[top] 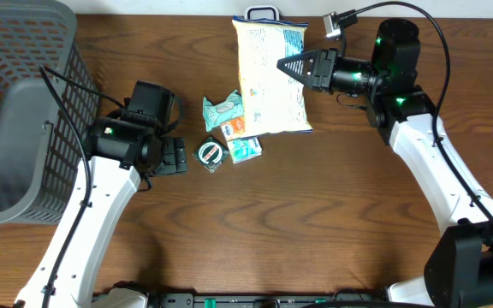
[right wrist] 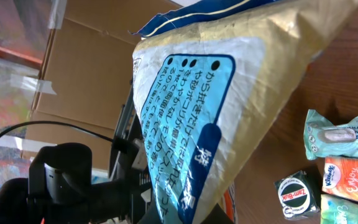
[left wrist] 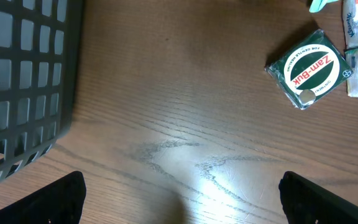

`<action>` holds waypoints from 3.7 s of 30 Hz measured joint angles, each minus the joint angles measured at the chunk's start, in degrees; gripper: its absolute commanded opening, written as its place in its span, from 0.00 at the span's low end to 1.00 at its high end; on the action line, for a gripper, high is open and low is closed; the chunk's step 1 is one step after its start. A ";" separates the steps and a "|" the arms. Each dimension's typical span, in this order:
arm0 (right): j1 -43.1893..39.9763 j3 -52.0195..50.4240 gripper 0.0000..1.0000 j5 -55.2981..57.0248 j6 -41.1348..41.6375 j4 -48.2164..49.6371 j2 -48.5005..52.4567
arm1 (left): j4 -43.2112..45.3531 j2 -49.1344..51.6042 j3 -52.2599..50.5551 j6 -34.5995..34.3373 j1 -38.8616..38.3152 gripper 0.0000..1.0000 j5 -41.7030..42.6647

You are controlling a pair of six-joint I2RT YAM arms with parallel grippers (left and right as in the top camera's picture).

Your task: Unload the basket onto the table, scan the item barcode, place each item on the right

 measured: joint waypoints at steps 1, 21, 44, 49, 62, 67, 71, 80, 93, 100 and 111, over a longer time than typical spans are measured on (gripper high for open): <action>0.00 0.00 0.01 0.04 0.00 0.00 0.00 | 0.00 0.00 0.00 0.00 0.00 0.97 0.00; 0.00 0.00 0.01 0.35 0.63 -0.02 0.00 | 0.00 0.00 0.00 0.00 0.00 0.98 0.00; 0.00 0.00 0.01 0.35 1.88 -0.02 0.00 | 0.00 0.00 0.00 0.00 0.00 0.98 0.00; 0.00 0.00 0.01 0.37 1.88 -0.02 0.00 | 0.00 0.00 0.00 0.00 0.00 0.98 0.00; 0.00 0.00 0.01 0.37 1.84 -0.04 0.00 | 0.00 0.00 0.00 0.00 0.00 0.98 0.00; 0.00 0.00 0.01 0.50 1.79 -0.04 0.00 | 0.00 0.00 0.00 0.00 0.00 0.98 0.00; 0.00 0.00 0.01 0.61 1.66 -0.04 0.00 | 0.00 0.00 0.00 0.00 0.00 0.98 0.00; 0.00 0.00 0.01 1.01 1.18 -0.07 0.00 | 0.00 0.00 0.00 0.00 0.00 0.98 0.00; 0.00 0.00 0.01 1.40 0.02 -0.28 0.00 | 0.00 0.00 0.00 0.00 0.00 0.98 0.00; 0.00 0.00 0.01 3.65 -2.36 -4.76 0.00 | 0.00 0.00 0.00 0.00 0.00 0.98 0.00; 0.02 -0.07 0.01 30.03 -23.67 -21.99 0.00 | 0.00 0.00 0.00 -0.02 0.00 0.98 0.00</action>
